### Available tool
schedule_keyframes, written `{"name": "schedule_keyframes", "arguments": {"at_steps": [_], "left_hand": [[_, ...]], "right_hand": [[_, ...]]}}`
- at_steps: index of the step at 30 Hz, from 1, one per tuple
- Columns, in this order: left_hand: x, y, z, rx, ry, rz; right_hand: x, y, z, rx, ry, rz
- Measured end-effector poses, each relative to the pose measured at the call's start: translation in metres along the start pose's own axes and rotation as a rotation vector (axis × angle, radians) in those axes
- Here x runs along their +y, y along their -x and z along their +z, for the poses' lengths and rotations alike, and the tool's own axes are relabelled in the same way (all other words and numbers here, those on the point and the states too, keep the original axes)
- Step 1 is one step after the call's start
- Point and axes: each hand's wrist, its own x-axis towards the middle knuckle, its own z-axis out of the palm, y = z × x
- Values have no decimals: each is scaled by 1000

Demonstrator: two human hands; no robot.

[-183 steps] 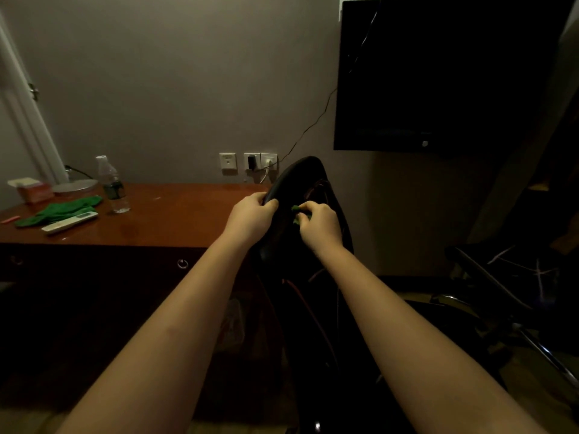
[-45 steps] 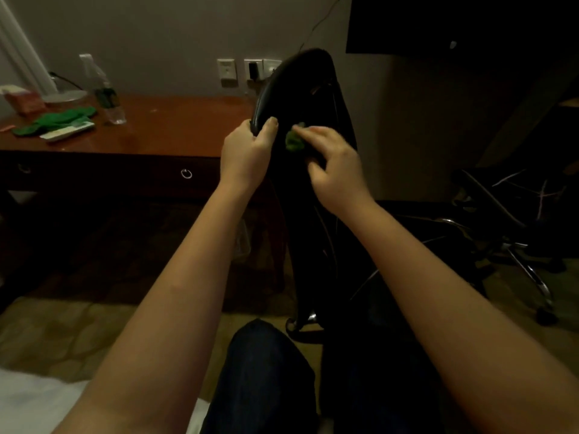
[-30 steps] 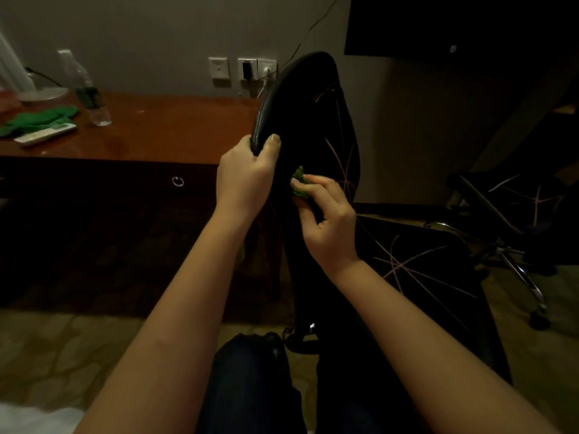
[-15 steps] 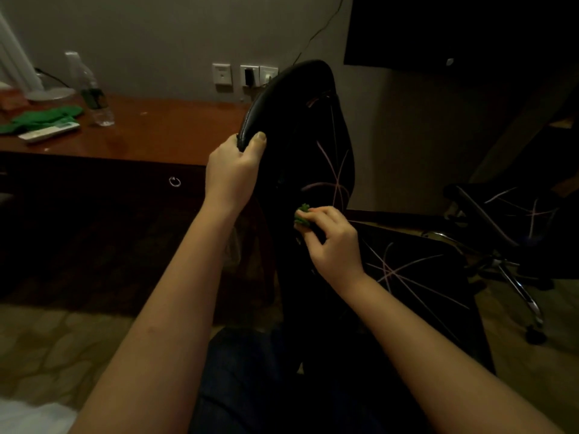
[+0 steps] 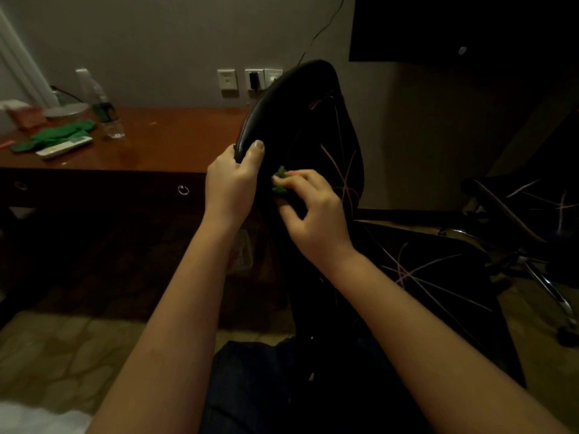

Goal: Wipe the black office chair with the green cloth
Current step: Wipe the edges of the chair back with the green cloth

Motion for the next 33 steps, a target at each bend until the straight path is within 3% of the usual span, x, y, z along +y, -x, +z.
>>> {"name": "schedule_keyframes", "arguments": {"at_steps": [6, 15, 24, 26, 30, 33], "left_hand": [[-3, -1, 0, 10, 32, 1], [-4, -1, 1, -7, 41, -13], [-1, -5, 0, -71, 39, -32], [-5, -6, 0, -97, -26, -31], [-30, 9, 1, -161, -445, 66], [-42, 27, 7, -170, -451, 20]], "right_hand": [[13, 21, 17, 108, 27, 9], [36, 61, 12, 40, 117, 88], [49, 69, -18, -167, 41, 311], [49, 61, -29, -170, 8, 306], [39, 41, -44, -27, 22, 207], [28, 21, -44, 22, 36, 136]]}}
